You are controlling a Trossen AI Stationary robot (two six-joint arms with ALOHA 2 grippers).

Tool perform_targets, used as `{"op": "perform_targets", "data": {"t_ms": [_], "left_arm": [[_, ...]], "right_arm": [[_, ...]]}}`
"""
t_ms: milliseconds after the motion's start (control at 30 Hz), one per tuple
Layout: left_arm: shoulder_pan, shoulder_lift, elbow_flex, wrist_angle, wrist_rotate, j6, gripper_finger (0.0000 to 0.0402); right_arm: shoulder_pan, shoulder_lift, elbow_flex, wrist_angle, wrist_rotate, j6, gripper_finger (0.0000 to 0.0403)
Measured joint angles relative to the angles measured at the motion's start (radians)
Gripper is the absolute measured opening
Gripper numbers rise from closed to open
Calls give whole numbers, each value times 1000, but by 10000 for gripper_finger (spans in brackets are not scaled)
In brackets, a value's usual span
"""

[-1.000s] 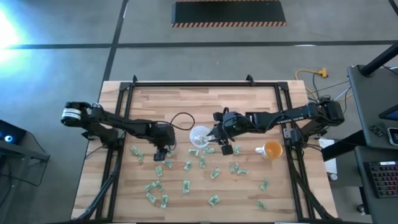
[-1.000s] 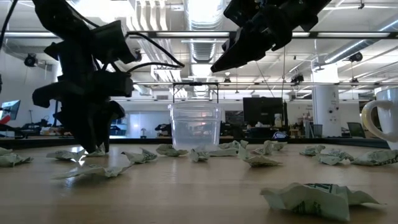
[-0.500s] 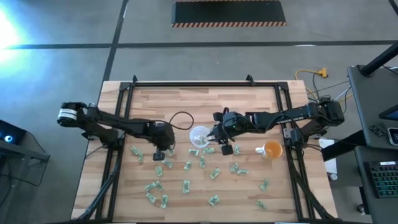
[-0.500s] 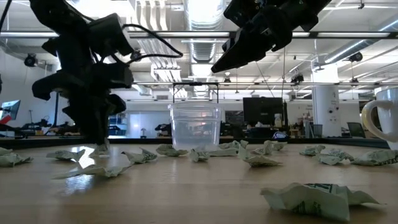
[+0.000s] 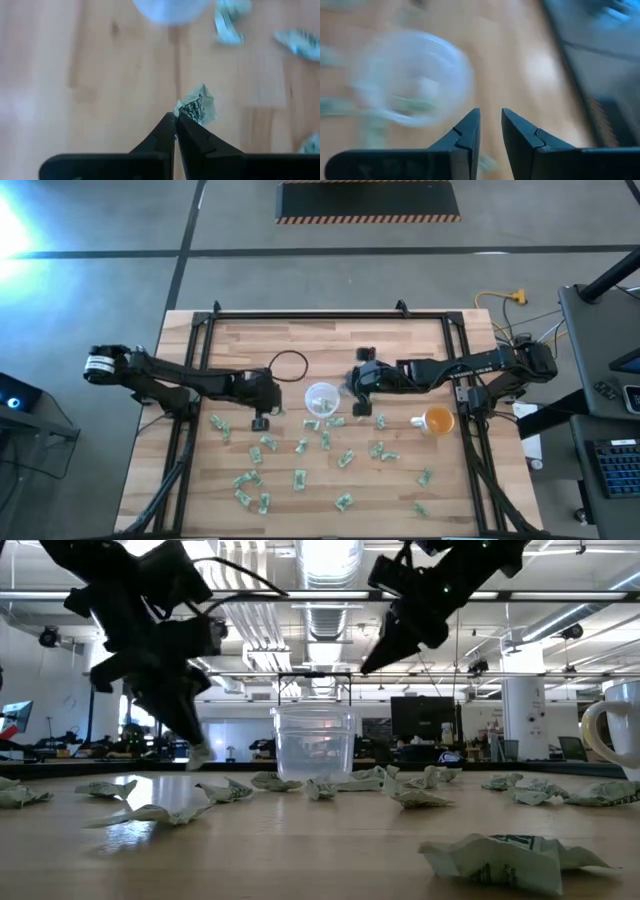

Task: Pick and place Stevia / Truvia into bins
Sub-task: Put the light green stevia packet into the transparent container

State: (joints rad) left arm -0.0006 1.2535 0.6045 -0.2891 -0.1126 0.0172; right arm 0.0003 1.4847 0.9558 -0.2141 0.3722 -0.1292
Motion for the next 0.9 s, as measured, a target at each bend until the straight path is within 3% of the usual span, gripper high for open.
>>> {"op": "perform_targets", "data": {"t_ms": [67, 133, 267, 467, 567, 767, 900], "left_arm": [[0, -33, 1, 10, -41, -1, 1], [-1, -70, 1, 38, -85, -2, 0], [-2, -145, -3, 112, -154, -1, 0], [-15, -197, -8, 266, -132, 77, 0], [-16, -161, -9, 367, -87, 120, 0], [-16, 33, -5, 584, -44, 169, 0], [-15, 131, 42, 594, -42, 181, 0]], "right_arm": [[2, -21, -2, -52, 127, 55, 68], [2, -46, -8, -107, 178, 110, 68], [3, -79, -18, -203, 120, 202, 72], [4, -89, -49, -245, -11, 253, 75], [4, -81, -63, -245, -13, 263, 72], [4, -77, -88, -243, -14, 288, 65], [4, -82, -103, -246, -15, 327, 64]]}}
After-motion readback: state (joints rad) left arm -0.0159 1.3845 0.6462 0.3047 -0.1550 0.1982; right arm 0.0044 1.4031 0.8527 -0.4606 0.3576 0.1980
